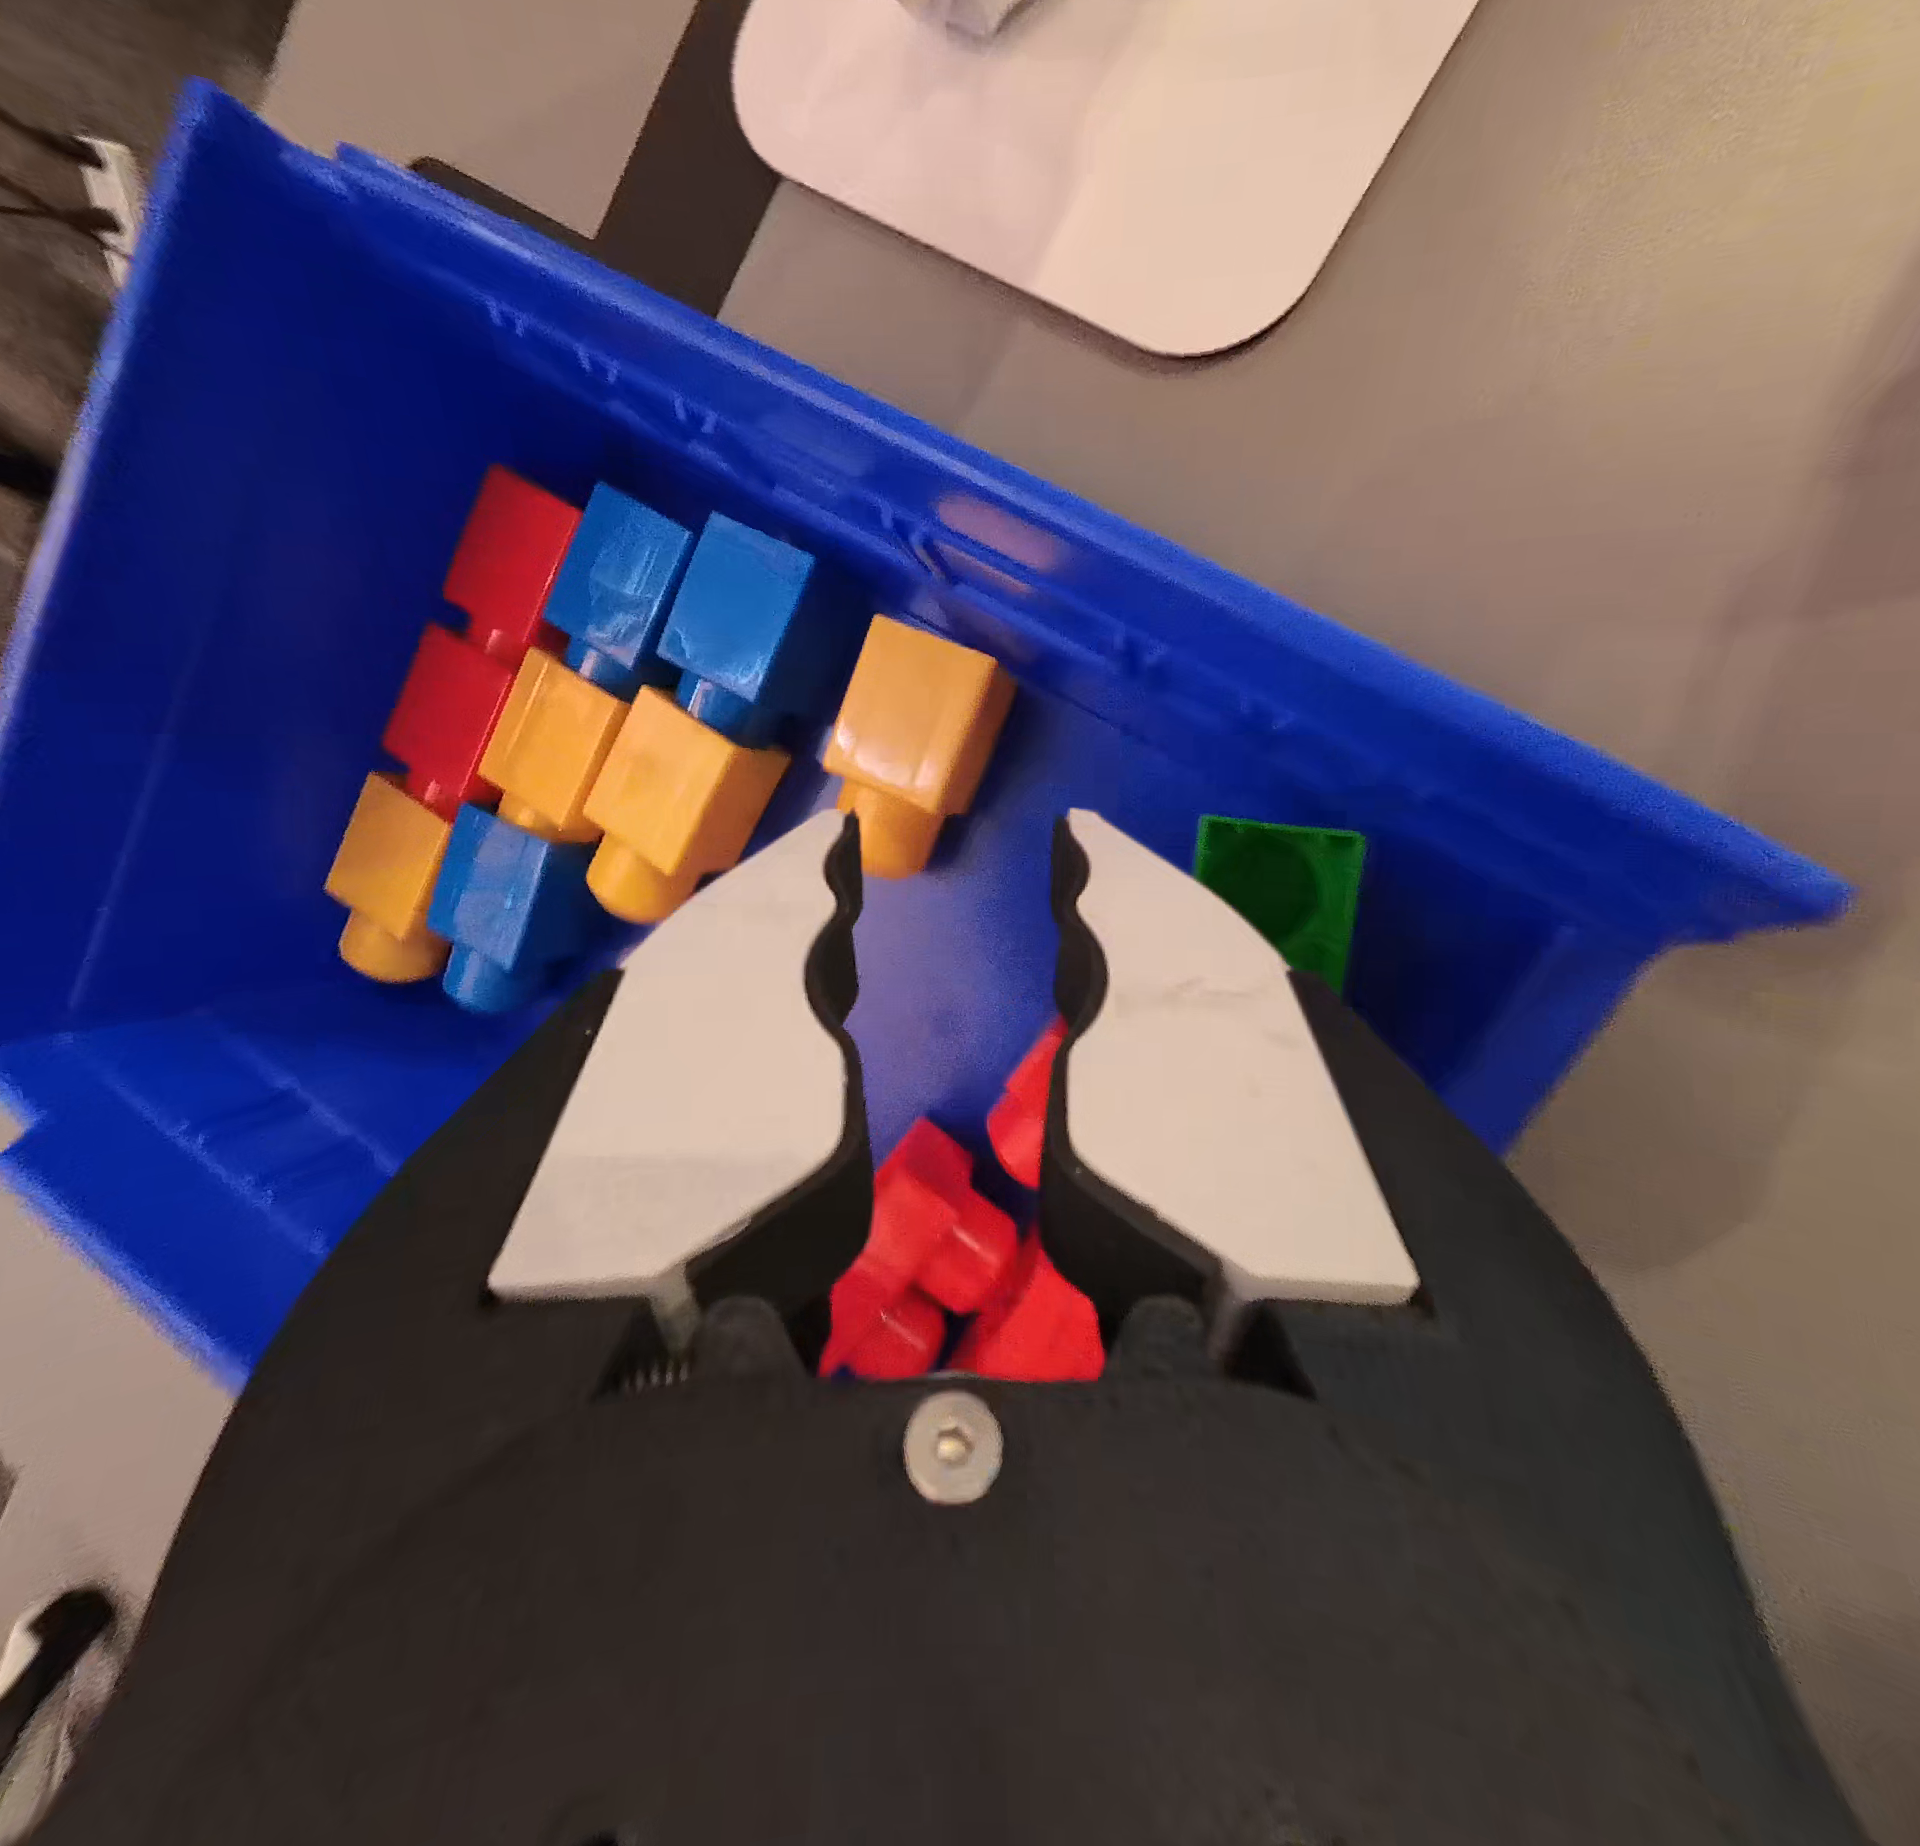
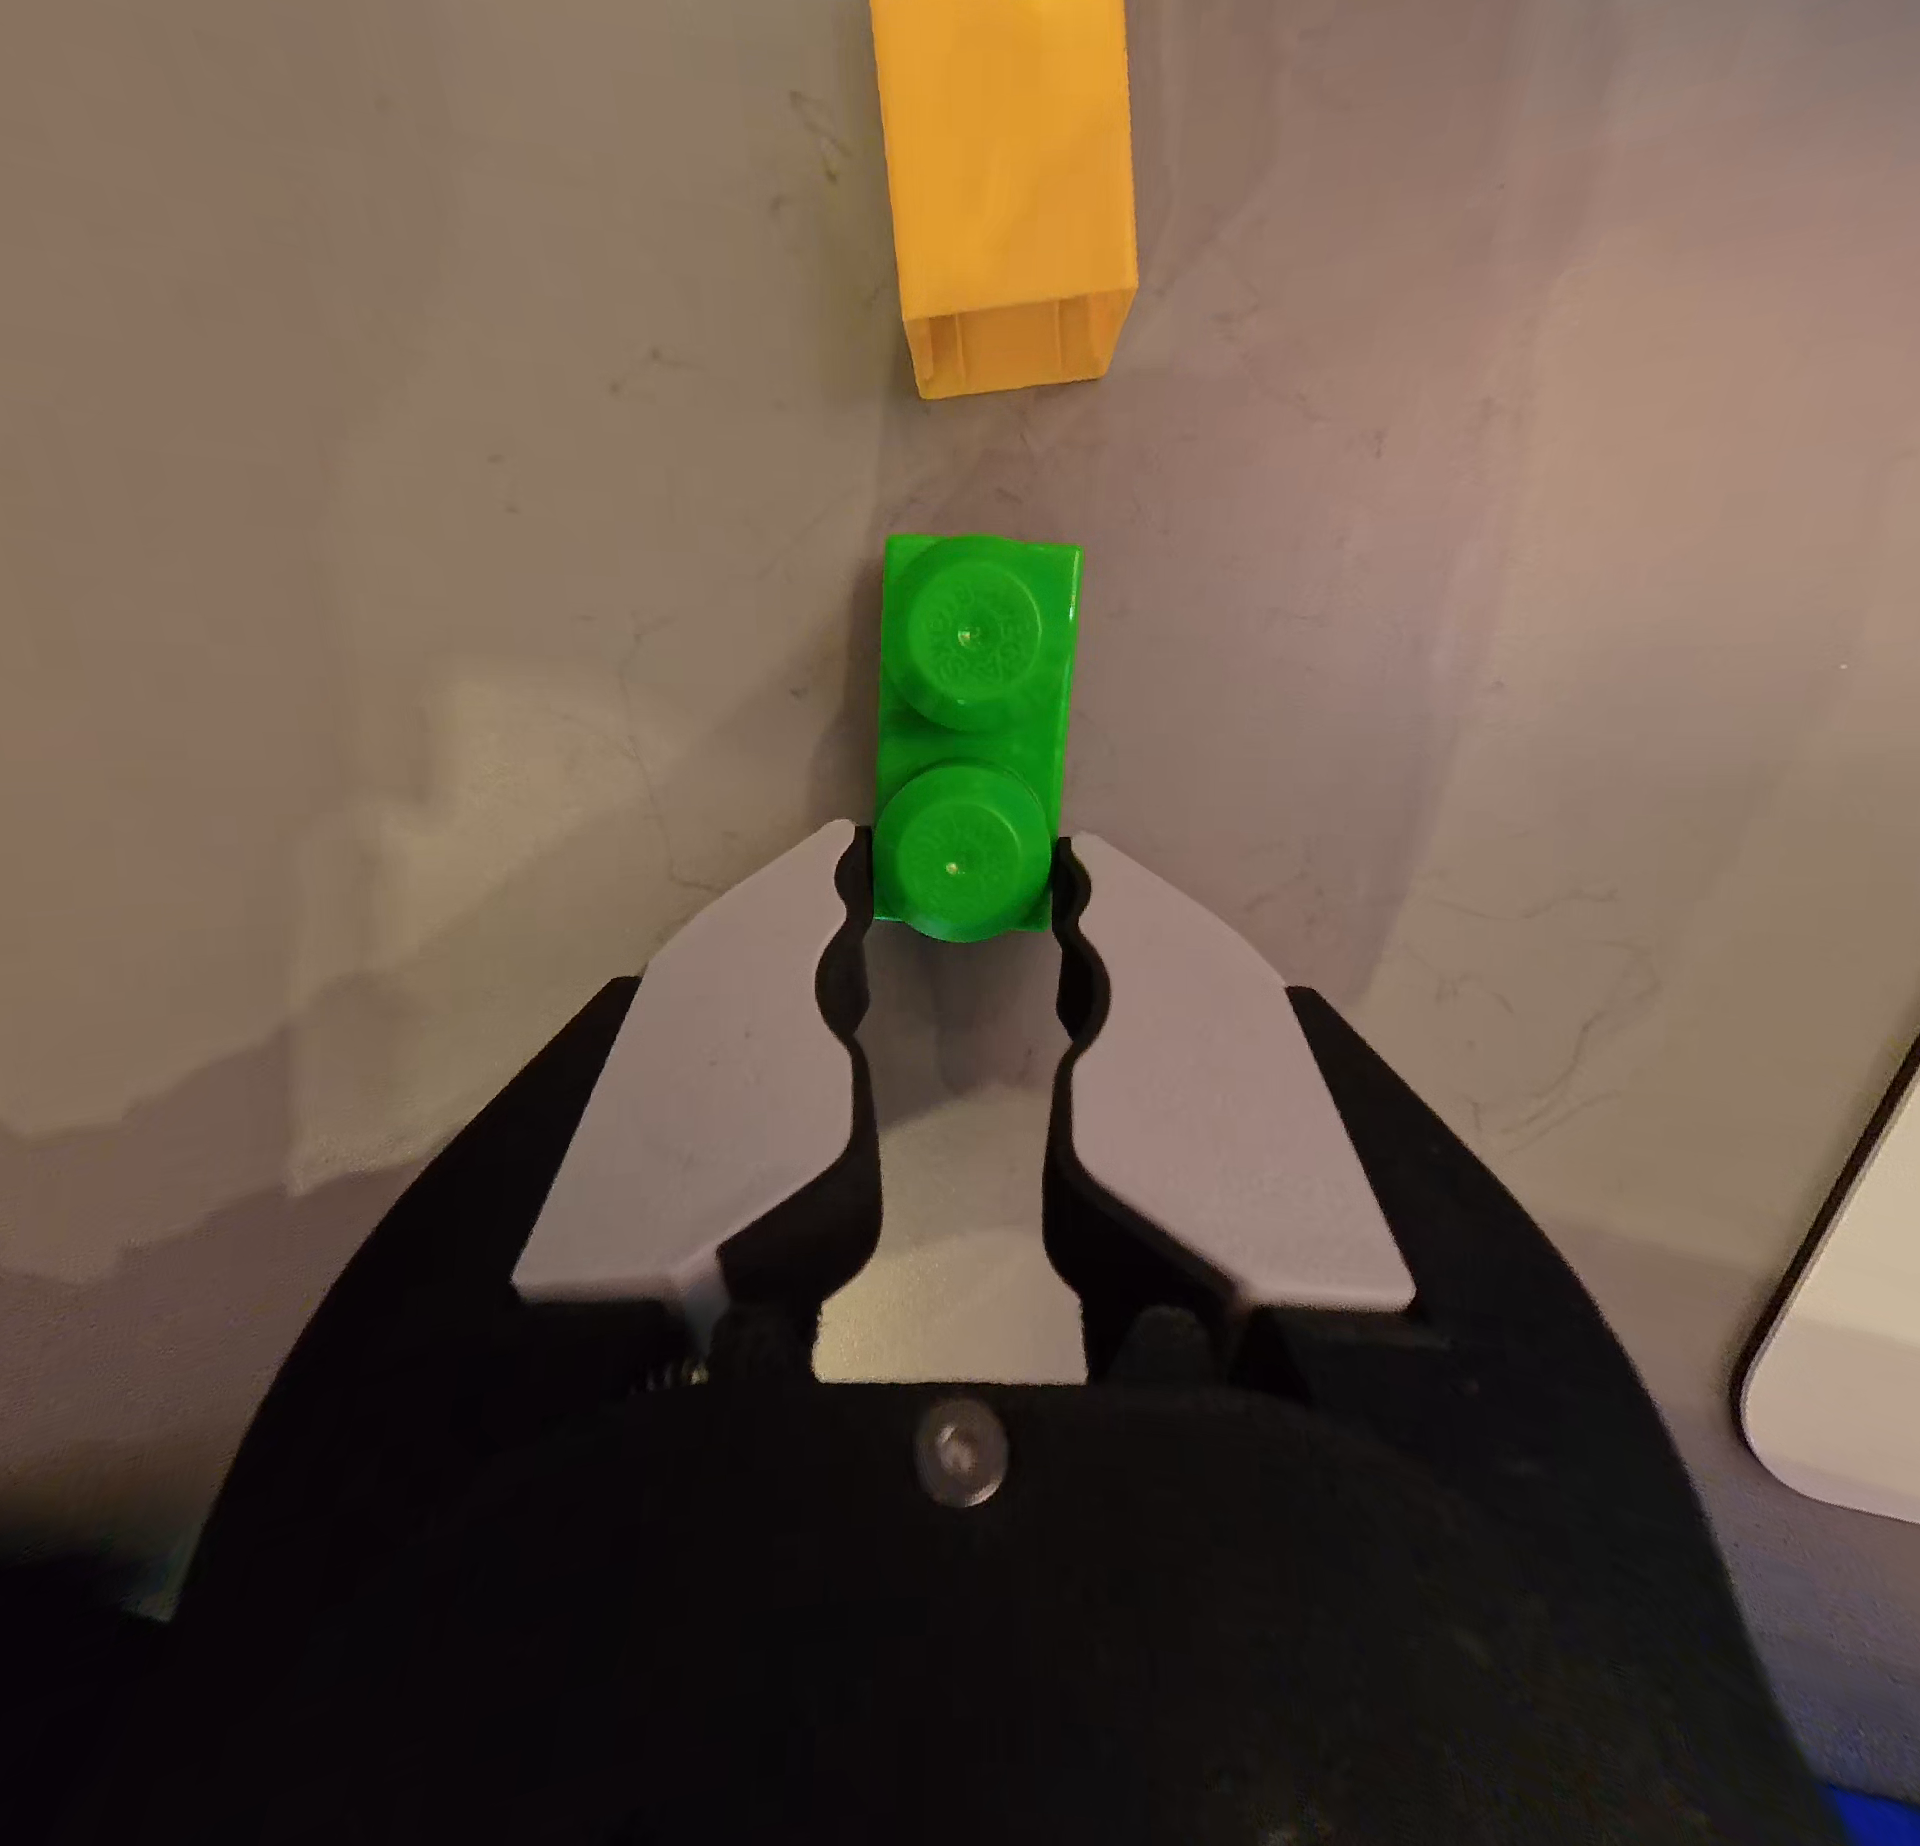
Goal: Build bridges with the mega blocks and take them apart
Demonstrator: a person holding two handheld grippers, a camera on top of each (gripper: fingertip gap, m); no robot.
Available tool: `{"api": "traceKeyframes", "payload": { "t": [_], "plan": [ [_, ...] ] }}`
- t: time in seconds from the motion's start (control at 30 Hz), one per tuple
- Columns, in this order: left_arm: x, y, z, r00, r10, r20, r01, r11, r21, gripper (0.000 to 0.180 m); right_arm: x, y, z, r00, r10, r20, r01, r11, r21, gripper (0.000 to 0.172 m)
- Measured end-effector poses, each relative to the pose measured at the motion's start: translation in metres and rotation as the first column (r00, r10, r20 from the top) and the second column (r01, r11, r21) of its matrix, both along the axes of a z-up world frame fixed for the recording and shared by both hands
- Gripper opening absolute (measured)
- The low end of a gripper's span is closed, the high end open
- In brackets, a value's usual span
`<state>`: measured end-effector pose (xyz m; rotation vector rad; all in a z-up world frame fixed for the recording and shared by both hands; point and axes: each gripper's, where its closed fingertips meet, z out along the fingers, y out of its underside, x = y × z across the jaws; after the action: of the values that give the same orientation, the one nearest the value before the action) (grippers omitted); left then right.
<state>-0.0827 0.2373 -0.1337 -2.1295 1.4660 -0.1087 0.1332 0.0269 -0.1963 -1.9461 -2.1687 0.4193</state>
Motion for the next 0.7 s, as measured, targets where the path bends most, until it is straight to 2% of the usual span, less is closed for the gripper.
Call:
{"api": "traceKeyframes", "payload": {
  "t": [0.07, 0.17, 0.23, 0.33, 0.53, 0.7],
  "plan": [
    [0.001, 0.011, -0.015, 1.0, -0.004, -0.029, 0.003, 0.999, -0.035, 0.034, 0.0, 0.0, 0.0, 1.0, 0.0, -0.004, 0.0, 1.0, -0.004, 0.033],
    [-0.015, 0.021, -0.044, 0.978, 0.004, -0.207, -0.022, 0.996, -0.084, 0.037, -0.001, 0.0, 0.0, 1.0, 0.001, -0.01, -0.001, 1.0, -0.01, 0.033],
    [-0.013, 0.021, -0.054, 0.979, -0.004, -0.206, -0.022, 0.992, -0.125, 0.04, -0.001, -0.001, 0.0, 1.0, 0.002, -0.015, -0.002, 1.0, -0.014, 0.033],
    [-0.016, 0.026, -0.065, 0.971, -0.008, -0.24, -0.027, 0.989, -0.142, 0.028, -0.002, -0.001, -0.001, 1.0, 0.004, -0.019, -0.004, 1.0, -0.019, 0.033],
    [-0.014, 0.028, -0.064, 0.984, 0.002, -0.176, -0.024, 0.993, -0.119, 0.028, -0.002, -0.001, -0.001, 1.0, 0.006, -0.021, -0.007, 1.0, -0.019, 0.033],
    [-0.025, 0.023, -0.047, 0.984, 0.048, -0.169, -0.058, 0.997, -0.057, 0.028, -0.002, -0.001, -0.003, 1.0, 0.007, -0.014, -0.007, 1.0, -0.013, 0.034]
  ]
}}
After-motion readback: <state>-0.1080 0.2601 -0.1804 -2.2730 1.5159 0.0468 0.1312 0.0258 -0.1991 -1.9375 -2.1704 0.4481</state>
